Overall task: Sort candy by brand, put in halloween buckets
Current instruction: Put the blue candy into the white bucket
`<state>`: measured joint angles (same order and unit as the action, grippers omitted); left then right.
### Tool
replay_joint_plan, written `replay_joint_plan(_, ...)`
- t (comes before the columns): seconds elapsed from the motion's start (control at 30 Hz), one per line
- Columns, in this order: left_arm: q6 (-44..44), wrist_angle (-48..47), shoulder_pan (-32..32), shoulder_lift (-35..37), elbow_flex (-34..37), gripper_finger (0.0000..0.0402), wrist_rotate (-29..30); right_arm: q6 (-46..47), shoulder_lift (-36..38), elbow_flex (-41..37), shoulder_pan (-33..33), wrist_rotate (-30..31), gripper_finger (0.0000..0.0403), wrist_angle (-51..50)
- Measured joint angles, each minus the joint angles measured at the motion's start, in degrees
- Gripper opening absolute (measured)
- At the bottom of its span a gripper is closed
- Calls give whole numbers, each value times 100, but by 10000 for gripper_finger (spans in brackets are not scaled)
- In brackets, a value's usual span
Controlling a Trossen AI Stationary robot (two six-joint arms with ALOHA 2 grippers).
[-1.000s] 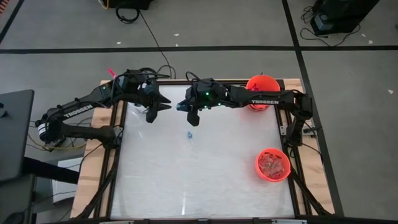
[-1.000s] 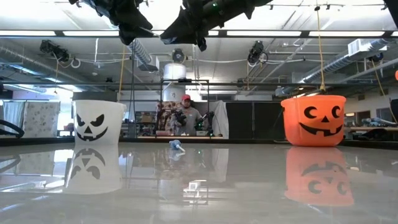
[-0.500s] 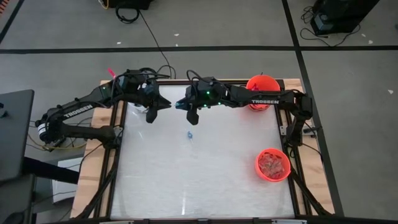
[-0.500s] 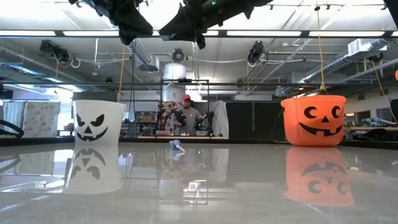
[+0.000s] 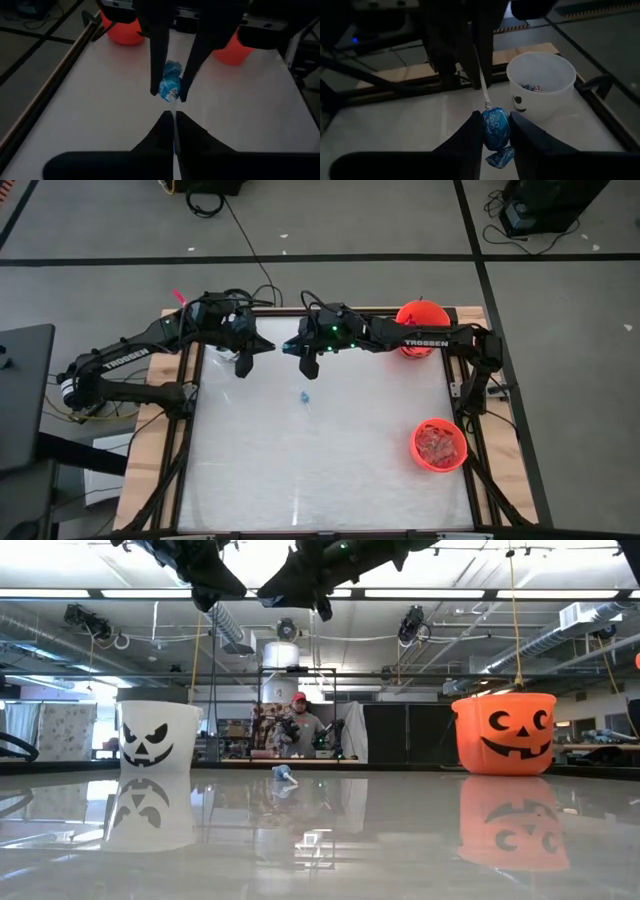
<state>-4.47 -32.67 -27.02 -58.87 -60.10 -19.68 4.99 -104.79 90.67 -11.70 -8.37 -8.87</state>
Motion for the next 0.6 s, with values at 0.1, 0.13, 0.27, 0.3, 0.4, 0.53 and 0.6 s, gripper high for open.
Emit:
replay_joint_plan(0.1, -8, -88, -127, 0, 0, 5, 344, 362, 0, 7, -37, 23, 116, -162)
replay_joint_plan(0.13, 12, -213, -220, 7, 0, 4, 610, 428, 0, -45, -51, 47, 130, -302)
replay_joint_plan(0.27, -104, -879, -668, 14, 29, 3, 2164, 570, -9, -403, -54, 273, 190, -592)
replay_joint_plan(0.3, -120, -965, -787, 17, 88, 3, 2359, 676, -11, -517, -53, 295, 204, -579)
replay_joint_plan(0.4, 13, -1223, -1192, 11, 288, 3, 2406, 1122, -9, -898, -50, 257, 241, -534)
replay_joint_plan(0.53, 272, -1407, -1714, 13, 716, 3, 2457, 1461, -11, -1483, -52, 274, 270, -423)
replay_joint_plan(0.6, 351, -1429, -1935, 9, 932, 3, 2497, 1608, -11, -1746, -52, 272, 275, -297)
